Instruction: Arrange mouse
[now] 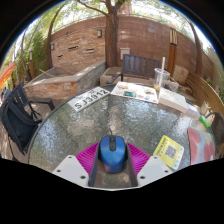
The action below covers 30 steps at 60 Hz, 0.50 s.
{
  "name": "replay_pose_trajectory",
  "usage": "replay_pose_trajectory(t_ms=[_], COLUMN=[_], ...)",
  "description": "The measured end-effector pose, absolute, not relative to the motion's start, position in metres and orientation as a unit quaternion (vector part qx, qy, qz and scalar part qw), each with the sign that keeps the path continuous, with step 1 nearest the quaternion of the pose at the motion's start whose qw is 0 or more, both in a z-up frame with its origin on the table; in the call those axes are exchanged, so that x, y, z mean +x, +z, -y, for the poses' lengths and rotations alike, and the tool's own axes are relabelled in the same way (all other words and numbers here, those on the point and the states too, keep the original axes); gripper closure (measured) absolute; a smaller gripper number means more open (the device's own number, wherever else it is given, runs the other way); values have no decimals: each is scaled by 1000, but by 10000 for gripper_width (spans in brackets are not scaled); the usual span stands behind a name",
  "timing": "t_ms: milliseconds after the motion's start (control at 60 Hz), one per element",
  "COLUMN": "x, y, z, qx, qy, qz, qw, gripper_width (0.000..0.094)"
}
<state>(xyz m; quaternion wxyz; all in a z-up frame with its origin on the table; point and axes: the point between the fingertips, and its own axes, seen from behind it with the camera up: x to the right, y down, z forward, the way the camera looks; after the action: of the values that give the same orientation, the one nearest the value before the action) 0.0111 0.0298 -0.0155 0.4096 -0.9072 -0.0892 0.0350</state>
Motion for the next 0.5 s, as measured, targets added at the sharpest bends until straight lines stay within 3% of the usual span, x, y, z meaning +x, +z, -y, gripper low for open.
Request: replay_pose_trajectory(t_ms=[183,300,383,500], x=[14,8,2,19], y=[-11,9,61,172], z=[-30,-33,-26,-29], qx=[-902,-892,-874,-835], qy=[24,34,72,130], qz=[100,114,108,78], qw=[419,436,468,530], gripper_width=[565,583,583,584])
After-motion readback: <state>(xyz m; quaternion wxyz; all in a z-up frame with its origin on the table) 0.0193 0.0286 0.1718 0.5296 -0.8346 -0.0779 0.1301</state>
